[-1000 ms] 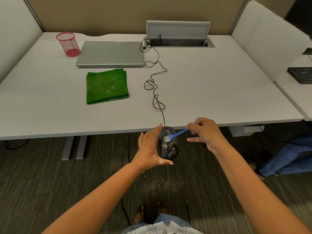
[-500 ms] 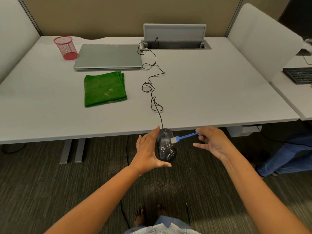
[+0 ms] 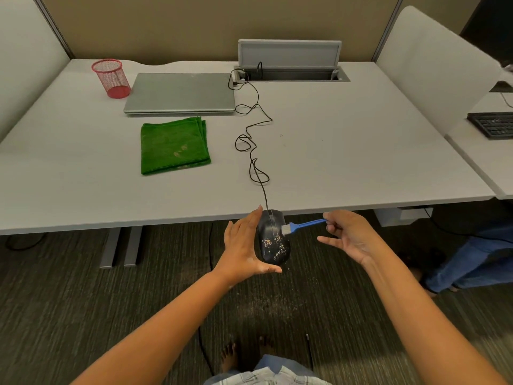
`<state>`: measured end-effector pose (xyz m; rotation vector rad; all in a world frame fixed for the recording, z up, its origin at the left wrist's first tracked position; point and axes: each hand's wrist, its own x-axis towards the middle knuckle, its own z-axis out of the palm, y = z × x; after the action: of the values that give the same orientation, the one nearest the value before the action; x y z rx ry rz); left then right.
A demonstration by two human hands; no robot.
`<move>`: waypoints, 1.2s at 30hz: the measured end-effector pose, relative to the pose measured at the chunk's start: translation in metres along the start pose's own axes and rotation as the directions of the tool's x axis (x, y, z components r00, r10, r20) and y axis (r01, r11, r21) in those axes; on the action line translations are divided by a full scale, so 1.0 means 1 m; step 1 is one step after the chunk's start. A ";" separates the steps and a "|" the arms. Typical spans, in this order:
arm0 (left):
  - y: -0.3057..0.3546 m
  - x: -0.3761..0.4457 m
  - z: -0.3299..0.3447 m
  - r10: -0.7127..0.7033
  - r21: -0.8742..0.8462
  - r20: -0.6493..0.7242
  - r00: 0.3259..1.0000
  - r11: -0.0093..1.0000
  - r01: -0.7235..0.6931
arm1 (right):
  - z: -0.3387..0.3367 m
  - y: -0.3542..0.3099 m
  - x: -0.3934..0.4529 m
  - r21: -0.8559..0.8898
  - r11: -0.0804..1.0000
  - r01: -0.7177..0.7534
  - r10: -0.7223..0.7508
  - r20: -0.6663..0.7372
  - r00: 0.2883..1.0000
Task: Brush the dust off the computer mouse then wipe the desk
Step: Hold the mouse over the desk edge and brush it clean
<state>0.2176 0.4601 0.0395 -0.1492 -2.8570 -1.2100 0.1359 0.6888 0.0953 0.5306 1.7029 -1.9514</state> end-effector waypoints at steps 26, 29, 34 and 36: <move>0.009 -0.006 0.000 0.041 -0.034 0.021 0.999 0.999 -0.041 | 0.008 -0.021 0.014 0.017 0.999 0.029 -0.028 -0.048 0.998; 0.008 -0.007 0.001 0.025 -0.014 0.031 0.999 1.000 -0.025 | 0.007 -0.026 0.013 0.114 0.993 0.032 -0.029 -0.033 0.999; 0.008 -0.007 0.003 0.011 -0.008 0.041 0.999 1.000 -0.011 | 0.022 -0.021 0.010 0.032 0.999 0.014 -0.015 0.018 1.000; 0.007 -0.006 0.004 0.014 -0.007 0.044 0.999 1.000 -0.014 | 0.024 -0.016 0.011 0.008 1.000 -0.004 0.004 0.010 1.000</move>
<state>0.2248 0.4671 0.0416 -0.1986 -2.8844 -1.2288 0.1185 0.6654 0.1048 0.5265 1.6875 -1.9555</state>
